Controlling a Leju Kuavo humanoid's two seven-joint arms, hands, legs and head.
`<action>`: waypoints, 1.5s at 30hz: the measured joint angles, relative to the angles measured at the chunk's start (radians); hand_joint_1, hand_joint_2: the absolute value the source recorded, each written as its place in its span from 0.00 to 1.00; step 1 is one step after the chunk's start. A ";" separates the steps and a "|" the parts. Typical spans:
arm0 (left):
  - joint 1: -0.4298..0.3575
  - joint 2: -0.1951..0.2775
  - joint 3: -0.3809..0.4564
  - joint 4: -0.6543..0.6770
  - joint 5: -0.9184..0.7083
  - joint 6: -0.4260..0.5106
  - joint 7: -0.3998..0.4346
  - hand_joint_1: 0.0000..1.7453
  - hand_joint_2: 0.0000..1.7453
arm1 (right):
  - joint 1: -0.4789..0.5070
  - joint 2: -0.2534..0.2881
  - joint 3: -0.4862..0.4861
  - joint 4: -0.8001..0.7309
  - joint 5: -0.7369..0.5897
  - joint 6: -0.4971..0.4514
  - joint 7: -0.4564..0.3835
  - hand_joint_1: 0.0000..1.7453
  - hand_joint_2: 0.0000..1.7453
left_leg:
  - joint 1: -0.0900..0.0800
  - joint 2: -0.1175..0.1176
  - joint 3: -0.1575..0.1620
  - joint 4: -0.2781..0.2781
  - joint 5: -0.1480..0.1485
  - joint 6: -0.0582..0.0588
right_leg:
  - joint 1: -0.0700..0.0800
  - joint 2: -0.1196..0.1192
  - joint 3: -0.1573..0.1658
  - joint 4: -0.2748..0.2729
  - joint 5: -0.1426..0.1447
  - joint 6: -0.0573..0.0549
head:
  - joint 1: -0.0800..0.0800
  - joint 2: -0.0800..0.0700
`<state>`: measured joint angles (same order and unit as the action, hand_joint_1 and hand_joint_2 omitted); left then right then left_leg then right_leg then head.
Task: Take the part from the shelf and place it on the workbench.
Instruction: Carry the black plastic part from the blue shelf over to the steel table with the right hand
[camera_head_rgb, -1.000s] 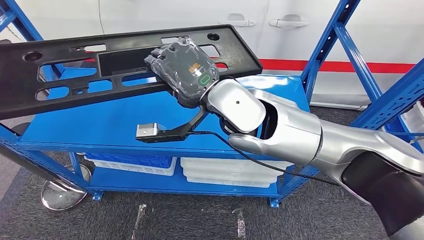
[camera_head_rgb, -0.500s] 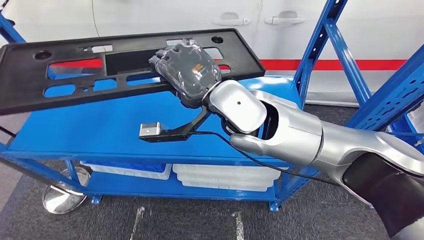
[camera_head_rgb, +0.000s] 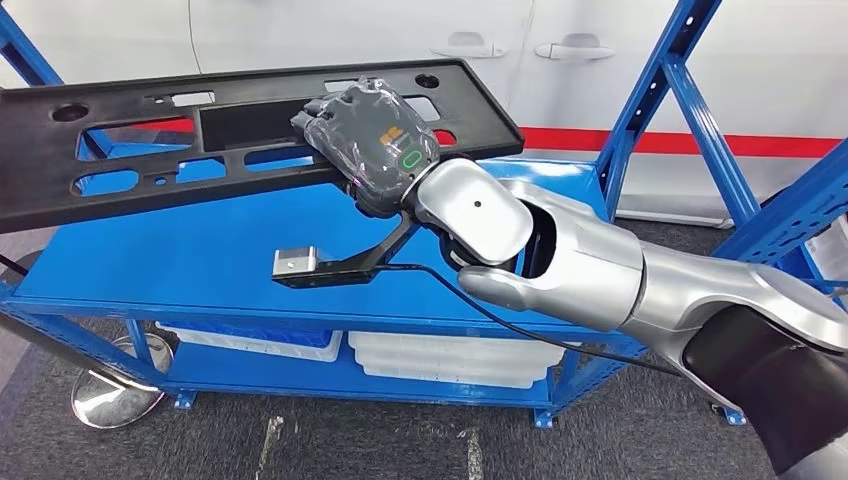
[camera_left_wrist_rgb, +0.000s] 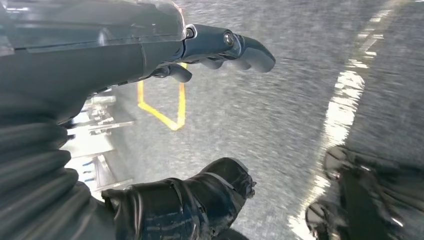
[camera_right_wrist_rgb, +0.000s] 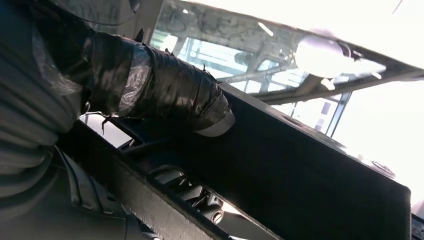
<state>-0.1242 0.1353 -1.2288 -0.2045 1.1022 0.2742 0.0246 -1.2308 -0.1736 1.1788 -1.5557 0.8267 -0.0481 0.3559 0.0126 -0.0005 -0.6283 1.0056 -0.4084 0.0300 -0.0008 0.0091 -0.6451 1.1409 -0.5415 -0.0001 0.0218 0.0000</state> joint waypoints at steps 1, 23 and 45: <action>0.001 -0.001 0.000 0.000 0.000 0.000 0.001 0.00 1.00 | 0.000 0.000 0.000 0.000 0.000 0.000 0.000 1.00 1.00 | 0.000 0.000 -0.002 -0.001 0.002 0.002 | -0.001 -0.001 -0.023 0.065 -0.036 0.004 | 0.001 0.000; 0.000 -0.009 -0.004 0.000 -0.005 -0.012 0.012 0.00 1.00 | 0.022 0.003 -0.007 0.001 -0.159 0.037 -0.009 1.00 1.00 | -0.002 -0.004 0.068 0.088 -0.104 -0.034 | -0.004 -0.004 -0.033 -0.100 0.151 -0.028 | 0.000 0.000; -0.001 -0.014 -0.012 0.000 -0.028 -0.015 0.017 0.00 1.00 | 0.011 0.006 -0.008 0.004 -0.189 0.064 -0.033 1.00 1.00 | 0.001 0.003 -0.071 0.069 -0.027 -0.048 | -0.018 -0.011 0.072 -0.121 0.077 -0.022 | 0.004 0.000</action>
<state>-0.1251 0.1217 -1.2407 -0.2044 1.0742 0.2593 0.0417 -1.2197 -0.1678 1.1711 -1.5518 0.6375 0.0156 0.3233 0.0139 0.0022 -0.6995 1.0748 -0.4355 -0.0184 -0.0188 -0.0023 -0.5734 1.0204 -0.4646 -0.0216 0.0261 0.0000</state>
